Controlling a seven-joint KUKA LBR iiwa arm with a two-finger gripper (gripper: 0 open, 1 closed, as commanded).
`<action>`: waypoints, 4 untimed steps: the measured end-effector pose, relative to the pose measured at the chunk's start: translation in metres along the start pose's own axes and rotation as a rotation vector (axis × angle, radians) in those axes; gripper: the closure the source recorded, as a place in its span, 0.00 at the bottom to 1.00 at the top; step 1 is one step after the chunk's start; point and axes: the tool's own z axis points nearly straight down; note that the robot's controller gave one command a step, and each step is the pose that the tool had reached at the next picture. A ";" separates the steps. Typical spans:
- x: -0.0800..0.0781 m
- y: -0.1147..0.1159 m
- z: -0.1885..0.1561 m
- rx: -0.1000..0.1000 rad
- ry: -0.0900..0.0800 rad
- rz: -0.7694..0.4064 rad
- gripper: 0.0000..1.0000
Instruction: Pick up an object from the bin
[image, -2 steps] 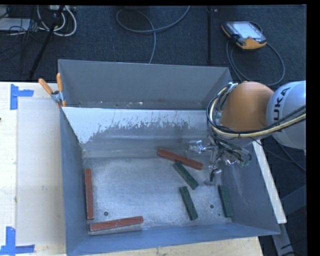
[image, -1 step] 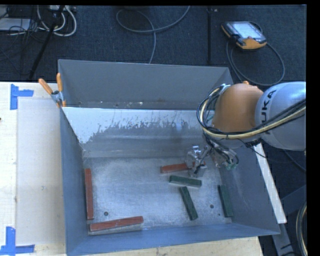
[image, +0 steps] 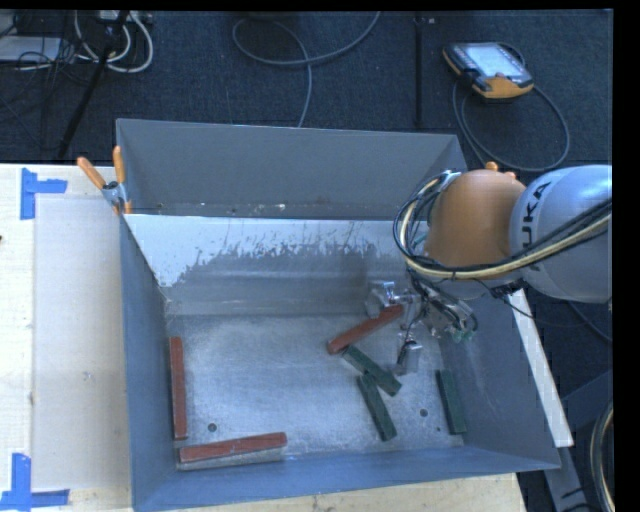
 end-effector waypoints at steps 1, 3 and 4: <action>-0.001 0.000 0.000 0.000 -0.002 0.002 1.00; -0.001 0.000 -0.001 0.000 -0.002 0.002 1.00; 0.021 -0.039 -0.063 -0.003 0.005 -0.098 1.00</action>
Offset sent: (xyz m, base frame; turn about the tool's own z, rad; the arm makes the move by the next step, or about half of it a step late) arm 0.0000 0.0000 0.0000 0.0000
